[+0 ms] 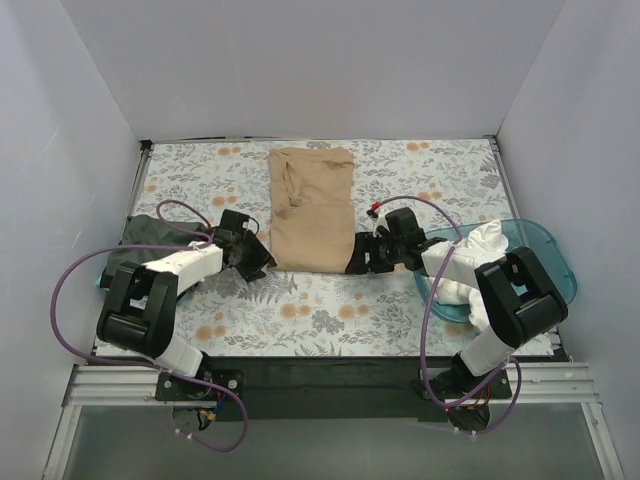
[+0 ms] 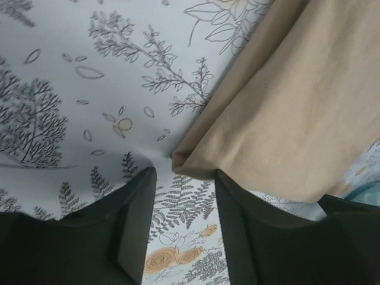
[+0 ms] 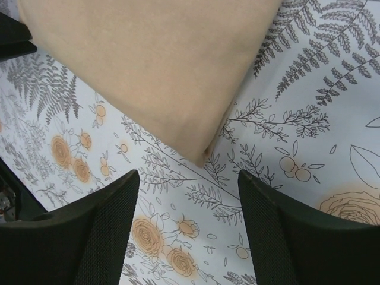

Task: Fold and stack the t-shirts
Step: Fold the tshirt

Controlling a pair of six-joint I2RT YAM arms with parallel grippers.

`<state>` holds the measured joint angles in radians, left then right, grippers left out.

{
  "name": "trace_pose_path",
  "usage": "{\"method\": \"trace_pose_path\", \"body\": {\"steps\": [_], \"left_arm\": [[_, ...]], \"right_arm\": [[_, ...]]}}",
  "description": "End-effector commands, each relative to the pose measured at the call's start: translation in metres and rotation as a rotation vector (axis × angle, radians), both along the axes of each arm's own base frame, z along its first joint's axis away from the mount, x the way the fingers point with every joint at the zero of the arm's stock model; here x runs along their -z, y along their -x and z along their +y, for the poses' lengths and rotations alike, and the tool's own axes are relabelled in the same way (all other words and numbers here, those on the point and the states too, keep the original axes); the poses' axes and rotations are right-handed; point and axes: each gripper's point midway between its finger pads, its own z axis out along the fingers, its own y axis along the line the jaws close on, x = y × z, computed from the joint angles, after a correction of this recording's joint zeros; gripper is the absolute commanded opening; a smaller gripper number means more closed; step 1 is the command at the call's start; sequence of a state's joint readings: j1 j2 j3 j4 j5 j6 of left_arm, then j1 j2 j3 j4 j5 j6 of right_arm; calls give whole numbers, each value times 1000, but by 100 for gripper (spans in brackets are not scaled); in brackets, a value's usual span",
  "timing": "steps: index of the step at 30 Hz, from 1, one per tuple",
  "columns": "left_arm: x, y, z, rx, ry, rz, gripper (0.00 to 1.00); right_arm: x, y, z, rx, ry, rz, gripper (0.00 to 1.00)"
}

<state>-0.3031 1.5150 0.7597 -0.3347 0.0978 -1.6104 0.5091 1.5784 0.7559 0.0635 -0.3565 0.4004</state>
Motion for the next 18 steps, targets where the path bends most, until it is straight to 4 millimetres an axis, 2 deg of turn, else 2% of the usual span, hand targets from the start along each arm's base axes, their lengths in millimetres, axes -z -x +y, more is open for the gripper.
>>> {"method": "trace_pose_path", "body": {"steps": [1,3,4,6,7,8,11,13,15,16,18], "left_arm": [[4,-3,-6,26,13,9,41],[7,-2,-6,28,12,19,31],[10,-1,-5,25,10,23,23],[13,0,-4,23,3,31,15],[17,0,-3,20,-7,37,5],[17,0,-2,19,-10,38,0],[18,0,-3,25,-5,42,0],[18,0,-4,30,-7,43,0],[18,1,-5,39,-2,45,0],[18,2,-5,38,0,48,0],[18,2,-3,33,-7,39,0]], "right_arm": [[2,-10,5,8,-6,-12,72],[6,-9,7,3,-6,1,68],[6,-10,8,2,-6,0,67],[9,-9,10,-8,-11,6,60],[9,-9,12,-11,-15,7,58],[10,-7,14,-20,-17,12,52],[13,-6,18,-24,-24,29,42],[12,-9,22,-28,-29,26,40],[13,-11,26,-39,-26,21,33],[11,-14,27,-40,-29,15,29],[15,-17,26,-30,-16,16,14]]}}
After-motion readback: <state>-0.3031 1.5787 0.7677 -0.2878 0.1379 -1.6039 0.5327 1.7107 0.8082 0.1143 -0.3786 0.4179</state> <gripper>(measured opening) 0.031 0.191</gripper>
